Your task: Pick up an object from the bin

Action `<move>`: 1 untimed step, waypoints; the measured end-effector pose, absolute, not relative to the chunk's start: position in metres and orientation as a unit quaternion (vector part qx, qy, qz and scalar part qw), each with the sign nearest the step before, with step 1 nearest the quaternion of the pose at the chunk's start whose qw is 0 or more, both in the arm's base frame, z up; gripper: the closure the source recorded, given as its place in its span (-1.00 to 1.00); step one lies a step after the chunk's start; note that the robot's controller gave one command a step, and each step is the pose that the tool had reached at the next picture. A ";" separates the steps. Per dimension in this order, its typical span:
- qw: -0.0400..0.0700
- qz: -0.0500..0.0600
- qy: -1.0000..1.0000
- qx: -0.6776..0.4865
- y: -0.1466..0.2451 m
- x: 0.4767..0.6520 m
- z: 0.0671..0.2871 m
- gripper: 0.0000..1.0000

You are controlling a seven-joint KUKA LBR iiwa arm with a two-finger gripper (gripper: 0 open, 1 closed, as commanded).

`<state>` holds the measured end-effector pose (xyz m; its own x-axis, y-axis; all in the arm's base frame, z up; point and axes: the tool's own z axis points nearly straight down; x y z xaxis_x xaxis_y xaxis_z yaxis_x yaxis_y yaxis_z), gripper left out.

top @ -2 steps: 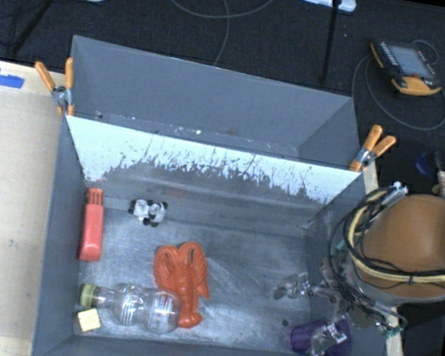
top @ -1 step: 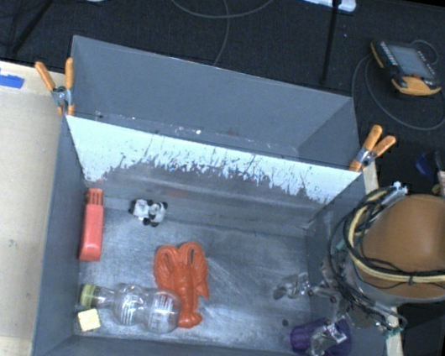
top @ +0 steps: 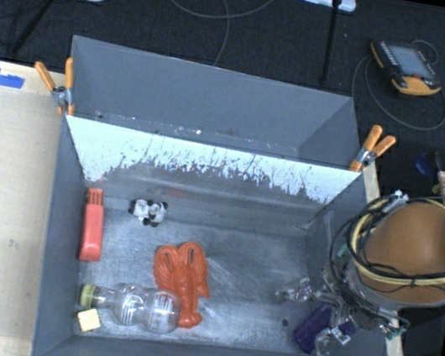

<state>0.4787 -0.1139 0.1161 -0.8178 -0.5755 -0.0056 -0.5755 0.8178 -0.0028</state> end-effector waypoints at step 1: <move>-0.001 0.002 0.860 -0.510 -0.144 0.495 0.073 1.00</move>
Offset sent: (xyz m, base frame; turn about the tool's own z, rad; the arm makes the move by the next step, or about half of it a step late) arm 0.0000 0.0000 0.0000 0.0000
